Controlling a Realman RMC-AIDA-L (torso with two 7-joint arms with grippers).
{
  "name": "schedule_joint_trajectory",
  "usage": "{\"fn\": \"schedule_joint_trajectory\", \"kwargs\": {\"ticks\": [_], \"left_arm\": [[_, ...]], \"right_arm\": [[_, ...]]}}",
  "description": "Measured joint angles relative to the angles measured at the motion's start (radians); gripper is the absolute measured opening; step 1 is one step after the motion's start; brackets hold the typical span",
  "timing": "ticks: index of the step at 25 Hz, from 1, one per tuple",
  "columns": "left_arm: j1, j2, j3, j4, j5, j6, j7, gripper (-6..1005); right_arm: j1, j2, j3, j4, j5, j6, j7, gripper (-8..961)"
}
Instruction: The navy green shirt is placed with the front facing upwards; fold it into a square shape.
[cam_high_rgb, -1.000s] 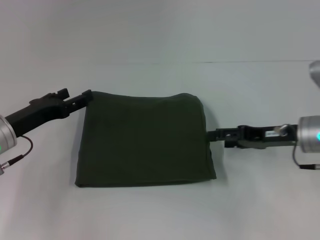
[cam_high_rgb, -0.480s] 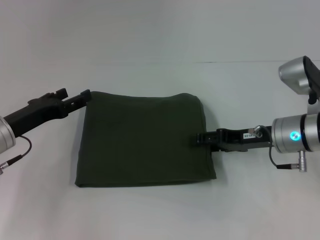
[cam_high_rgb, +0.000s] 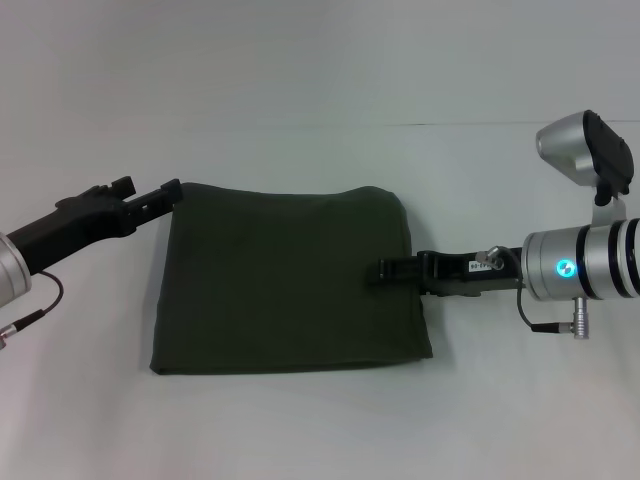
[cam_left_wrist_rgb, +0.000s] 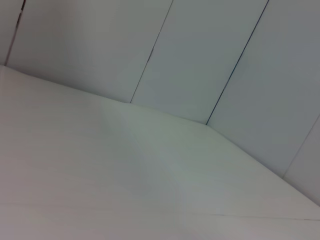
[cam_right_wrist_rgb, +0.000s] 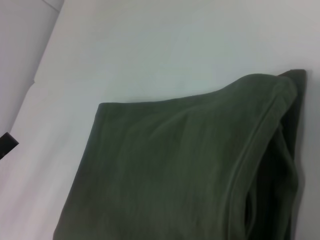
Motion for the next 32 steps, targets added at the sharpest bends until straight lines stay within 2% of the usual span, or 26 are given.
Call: {"fn": "schedule_joint_trajectory", "kwargs": {"ticks": [11, 17, 30, 32], "left_arm": [[0.000, 0.000, -0.001, 0.000, 0.000, -0.003, 0.000, 902], [0.000, 0.000, -0.001, 0.001, 0.000, -0.003, -0.002, 902], [0.000, 0.000, -0.001, 0.000, 0.000, -0.004, -0.001, 903], [0.000, 0.000, -0.001, -0.001, 0.000, -0.004, -0.001, 903]], "right_arm": [[0.003, 0.005, -0.001, 0.010, 0.000, 0.017, 0.000, 885], [0.008, 0.013, -0.004, 0.010, -0.001, 0.046, 0.000, 658], [0.007, 0.014, 0.002, 0.012, 0.006, 0.065, -0.011, 116], [0.005, 0.014, 0.002, 0.006, 0.007, 0.068, -0.012, 116]]}}
